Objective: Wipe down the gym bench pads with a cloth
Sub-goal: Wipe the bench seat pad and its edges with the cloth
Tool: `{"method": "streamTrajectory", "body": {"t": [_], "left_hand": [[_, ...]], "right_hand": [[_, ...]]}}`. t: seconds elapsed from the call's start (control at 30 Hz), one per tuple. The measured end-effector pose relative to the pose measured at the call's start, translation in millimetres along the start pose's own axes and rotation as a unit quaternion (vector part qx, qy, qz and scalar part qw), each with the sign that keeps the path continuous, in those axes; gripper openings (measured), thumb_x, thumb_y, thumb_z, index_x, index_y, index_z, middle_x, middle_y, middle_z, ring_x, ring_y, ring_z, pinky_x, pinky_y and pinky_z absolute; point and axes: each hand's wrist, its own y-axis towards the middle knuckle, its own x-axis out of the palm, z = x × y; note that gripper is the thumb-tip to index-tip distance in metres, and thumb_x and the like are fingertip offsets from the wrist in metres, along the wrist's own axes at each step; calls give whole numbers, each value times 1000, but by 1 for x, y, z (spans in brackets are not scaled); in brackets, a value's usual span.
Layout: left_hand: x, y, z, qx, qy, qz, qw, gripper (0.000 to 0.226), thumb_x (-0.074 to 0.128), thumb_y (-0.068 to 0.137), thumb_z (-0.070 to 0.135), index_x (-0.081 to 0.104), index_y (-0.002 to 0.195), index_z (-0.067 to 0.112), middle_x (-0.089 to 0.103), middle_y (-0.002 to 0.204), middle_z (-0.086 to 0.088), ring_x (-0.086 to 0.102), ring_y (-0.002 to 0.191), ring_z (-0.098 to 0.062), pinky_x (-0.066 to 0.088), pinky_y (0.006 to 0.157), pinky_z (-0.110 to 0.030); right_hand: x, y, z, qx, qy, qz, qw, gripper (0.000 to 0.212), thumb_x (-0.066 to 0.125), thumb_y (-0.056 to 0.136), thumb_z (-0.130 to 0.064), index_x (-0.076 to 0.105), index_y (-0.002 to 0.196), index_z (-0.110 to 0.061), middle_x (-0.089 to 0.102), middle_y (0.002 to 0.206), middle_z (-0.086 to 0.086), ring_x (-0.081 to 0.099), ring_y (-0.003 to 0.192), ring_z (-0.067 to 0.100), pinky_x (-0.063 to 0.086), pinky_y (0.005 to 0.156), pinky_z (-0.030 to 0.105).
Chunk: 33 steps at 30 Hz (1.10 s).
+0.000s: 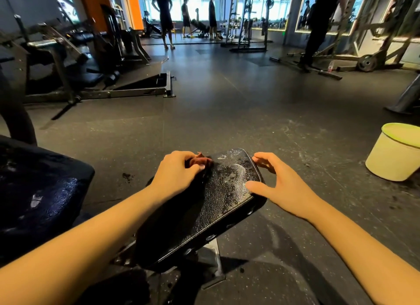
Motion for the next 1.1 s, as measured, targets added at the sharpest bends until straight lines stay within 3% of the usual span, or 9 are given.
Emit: {"method": "streamTrajectory", "body": {"t": [0.17, 0.3, 0.4, 0.5, 0.67, 0.77, 0.93, 1.0, 1.1], "left_hand": [[1, -46, 28, 103, -54, -68, 991, 33, 76, 82, 29, 71, 114, 34, 74, 103, 20, 66, 100, 3, 50, 92, -23], [9, -43, 37, 214, 30, -60, 974, 33, 62, 87, 29, 67, 120, 25, 68, 109, 9, 64, 103, -9, 48, 91, -26], [16, 11, 20, 133, 88, -9, 987, 20, 67, 88, 22, 68, 107, 17, 71, 106, -3, 65, 102, -27, 49, 85, -35], [19, 51, 6, 25, 60, 5, 998, 16, 71, 88, 22, 71, 104, 17, 74, 103, -4, 66, 100, -28, 46, 80, -32], [15, -20, 47, 148, -54, -98, 983, 10, 69, 87, 24, 67, 93, 32, 69, 88, 14, 65, 85, -5, 50, 77, -26], [12, -35, 53, 225, 8, -96, 970, 14, 61, 94, 38, 57, 87, 26, 62, 84, 10, 60, 79, -9, 47, 72, -27], [23, 59, 36, 76, 50, -32, 995, 8, 65, 91, 24, 61, 84, 21, 68, 88, -3, 65, 92, -32, 41, 71, -33], [27, 59, 44, 66, 3, -38, 997, 14, 68, 88, 17, 64, 81, 28, 68, 80, 6, 66, 86, -26, 40, 69, -30], [21, 3, 68, 164, -46, -101, 980, 29, 69, 90, 11, 62, 83, 38, 65, 77, 21, 66, 80, -3, 43, 70, -15]], "right_hand": [[0, -3, 6, -16, -38, -28, 999, 88, 80, 74, -59, 36, 147, -42, 48, 146, -25, 46, 134, -1, 41, 114, 36], [1, -1, 5, -27, -45, -22, 998, 88, 80, 70, -63, 37, 144, -46, 50, 142, -27, 49, 131, 0, 44, 111, 39], [0, -2, 5, -28, -47, -28, 998, 93, 81, 67, -68, 35, 145, -48, 47, 145, -28, 46, 134, 1, 42, 113, 40], [1, -4, 5, -26, -51, -34, 998, 100, 82, 65, -68, 31, 149, -48, 43, 149, -28, 43, 134, -1, 40, 113, 36], [2, -2, 7, -35, -55, -24, 998, 100, 86, 63, -63, 32, 146, -49, 48, 142, -31, 47, 130, -4, 41, 111, 31], [0, 0, 9, -41, -60, -33, 997, 103, 86, 63, -65, 29, 147, -49, 48, 143, -31, 47, 132, -4, 41, 112, 33], [0, -2, 7, -36, -55, -33, 997, 104, 85, 63, -65, 28, 149, -49, 42, 144, -36, 42, 132, -8, 37, 109, 24], [0, -3, 6, -31, -52, -32, 998, 104, 86, 63, -64, 29, 148, -49, 42, 142, -38, 42, 129, -10, 37, 107, 21], [1, -3, 8, -23, -53, -24, 998, 97, 89, 63, -59, 31, 142, -54, 44, 131, -43, 46, 121, -15, 38, 102, 16]]}}
